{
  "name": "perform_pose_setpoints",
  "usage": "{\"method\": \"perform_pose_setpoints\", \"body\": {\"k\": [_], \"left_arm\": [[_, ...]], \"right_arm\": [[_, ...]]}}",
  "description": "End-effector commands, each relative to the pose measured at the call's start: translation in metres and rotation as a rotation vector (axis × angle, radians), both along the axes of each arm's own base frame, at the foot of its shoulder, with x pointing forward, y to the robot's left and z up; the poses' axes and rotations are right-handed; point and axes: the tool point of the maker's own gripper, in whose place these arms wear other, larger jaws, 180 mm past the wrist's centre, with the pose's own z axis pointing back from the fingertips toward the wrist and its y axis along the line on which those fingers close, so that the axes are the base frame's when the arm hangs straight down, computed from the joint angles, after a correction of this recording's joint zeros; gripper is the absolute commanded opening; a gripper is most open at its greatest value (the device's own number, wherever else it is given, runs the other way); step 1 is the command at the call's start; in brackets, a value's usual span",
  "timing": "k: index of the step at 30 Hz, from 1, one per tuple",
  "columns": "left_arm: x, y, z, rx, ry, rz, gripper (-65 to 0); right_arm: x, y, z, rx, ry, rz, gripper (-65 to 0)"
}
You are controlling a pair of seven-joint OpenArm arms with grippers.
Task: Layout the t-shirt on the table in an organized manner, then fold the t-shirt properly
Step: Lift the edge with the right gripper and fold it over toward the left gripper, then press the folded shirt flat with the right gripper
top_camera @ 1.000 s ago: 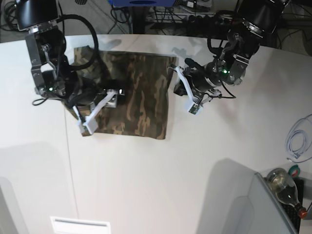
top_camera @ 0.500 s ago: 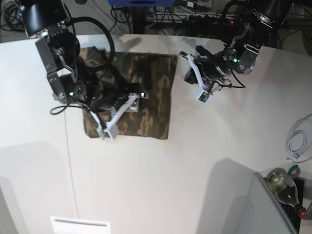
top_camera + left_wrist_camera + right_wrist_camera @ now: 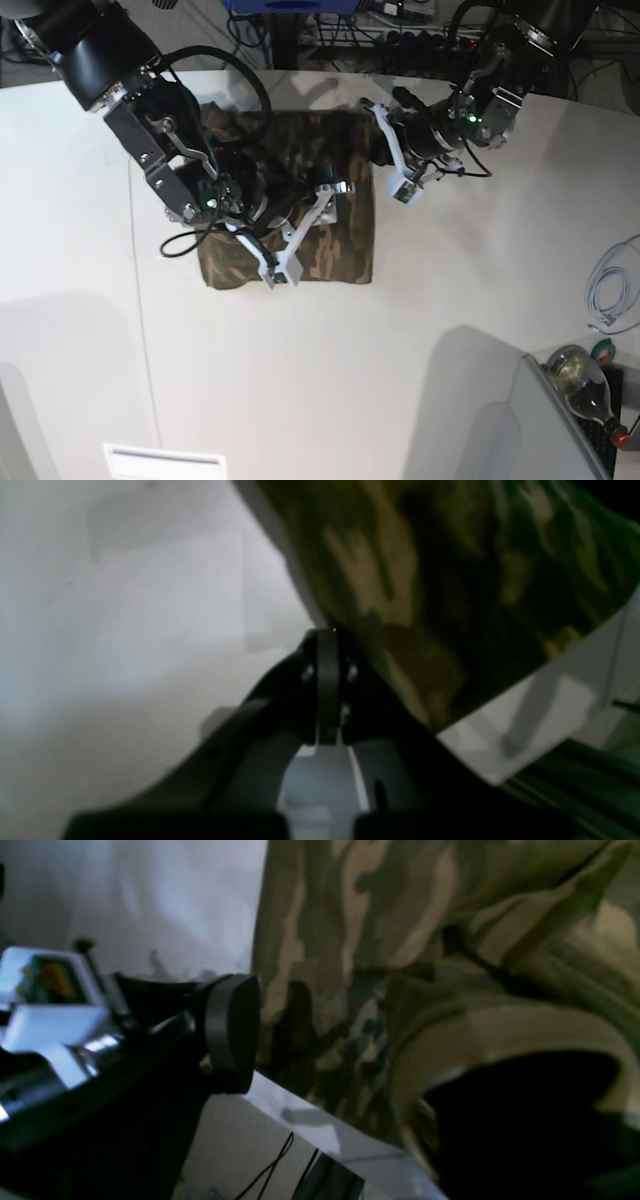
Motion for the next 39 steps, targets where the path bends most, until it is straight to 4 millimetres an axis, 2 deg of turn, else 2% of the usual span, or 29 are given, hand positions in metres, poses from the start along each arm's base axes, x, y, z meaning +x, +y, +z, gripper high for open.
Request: {"method": "perform_pose_setpoints", "body": {"k": [1, 3, 8, 10, 15, 19, 24, 27, 30, 32, 34, 35, 39], "left_arm": [[0.007, -0.008, 0.008, -0.020, -0.026, -0.017, -65.0], [0.002, -0.023, 0.008, -0.036, -0.020, -0.051, -65.0], [-0.001, -0.039, 0.008, -0.061, -0.015, -0.068, -65.0], [-0.001, -0.039, 0.008, -0.062, -0.016, -0.067, -65.0], [-0.001, -0.034, 0.008, -0.051, -0.016, -0.067, -65.0], [0.000, -0.024, 0.012, -0.033, -0.031, -0.078, -65.0], [0.008, 0.015, 0.027, 0.009, -0.076, -0.022, -65.0], [0.017, 0.053, 0.040, 0.033, -0.115, 0.088, -65.0], [0.018, 0.106, 0.048, 0.098, -0.136, 0.197, -65.0], [0.015, 0.135, 0.053, 0.132, -0.144, 0.261, -65.0], [0.009, 0.166, 0.058, 0.173, -0.150, 0.327, -65.0], [0.004, 0.180, 0.060, 0.190, -0.150, 0.356, -65.0], [-0.009, 0.214, 0.073, 0.197, -0.164, 0.419, -65.0]], "right_arm": [[0.012, 0.007, 0.015, 0.029, -0.048, 0.001, -26.9], [0.010, 0.012, 0.017, 0.030, -0.053, 0.022, -26.9], [0.010, 0.027, 0.025, 0.058, -0.066, 0.041, -26.9], [0.010, 0.031, 0.031, 0.072, -0.078, 0.046, -26.9], [-0.005, 0.051, 0.043, 0.099, -0.099, 0.118, -27.0], [-0.005, 0.053, 0.044, 0.107, -0.098, 0.117, -27.0], [-0.009, 0.067, 0.067, 0.174, -0.152, 0.171, -27.0], [-0.016, 0.077, 0.083, 0.220, -0.182, 0.202, -27.2], [-0.020, 0.075, 0.112, 0.261, -0.254, 0.205, -27.3], [-0.010, 0.052, 0.124, 0.252, -0.284, 0.127, -27.3], [0.000, 0.022, 0.124, 0.224, -0.273, 0.010, -29.1], [0.004, 0.006, 0.119, 0.202, -0.264, -0.046, -32.7], [0.019, -0.041, 0.093, 0.133, -0.210, -0.201, -58.2]]}}
